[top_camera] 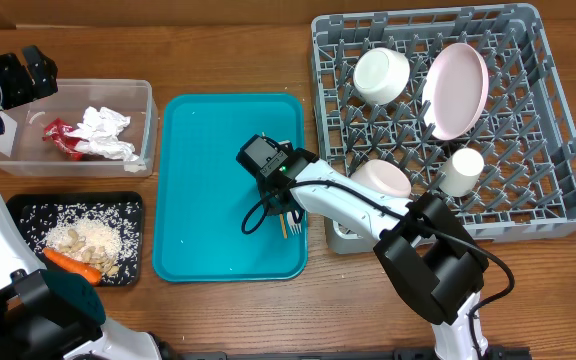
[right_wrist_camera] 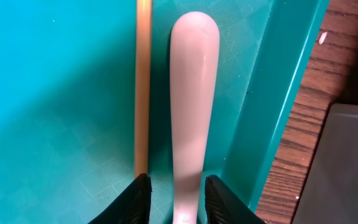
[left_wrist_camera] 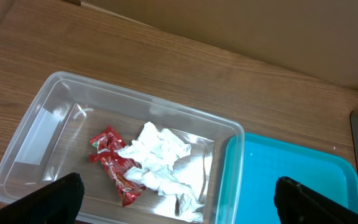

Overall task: Sort waste into correct bins and load items into the dishwasher rack
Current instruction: 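Lower the right gripper onto the fork handle and close it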

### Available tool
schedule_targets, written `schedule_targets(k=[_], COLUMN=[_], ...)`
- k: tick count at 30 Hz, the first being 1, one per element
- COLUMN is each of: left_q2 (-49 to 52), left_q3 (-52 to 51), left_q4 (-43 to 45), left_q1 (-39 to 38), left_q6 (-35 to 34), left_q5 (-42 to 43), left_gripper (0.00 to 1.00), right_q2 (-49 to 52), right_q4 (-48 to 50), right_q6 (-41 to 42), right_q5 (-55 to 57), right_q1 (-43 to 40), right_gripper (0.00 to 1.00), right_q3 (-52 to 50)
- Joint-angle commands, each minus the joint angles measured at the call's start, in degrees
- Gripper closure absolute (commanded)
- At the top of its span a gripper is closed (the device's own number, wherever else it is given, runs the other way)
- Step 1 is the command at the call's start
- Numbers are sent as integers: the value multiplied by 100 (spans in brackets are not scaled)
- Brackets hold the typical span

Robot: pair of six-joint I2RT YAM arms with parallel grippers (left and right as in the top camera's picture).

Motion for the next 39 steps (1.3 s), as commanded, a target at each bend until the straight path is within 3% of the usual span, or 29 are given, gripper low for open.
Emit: schedule_targets(k=[1,16,22,39], left_q2=[-24,-24,-24,-24], left_q3=[59,59,59,59], left_q4=[11,11,13,11], left_q1=[-15,-15,-13,-15], left_q6=[-74,-74,-74,-74], left_q5=[39,39,39,39], left_gripper=[0,0,0,0], right_q2=[24,24,24,24], right_q4=[15,507,503,413], right_q6=[-26,-26,-26,-26], right_q5=[85,83,81,79], right_q1=[-46,-46,-46,-46], right_gripper=[68,68,82,85], right_q3=[-31,-538,-538,-538])
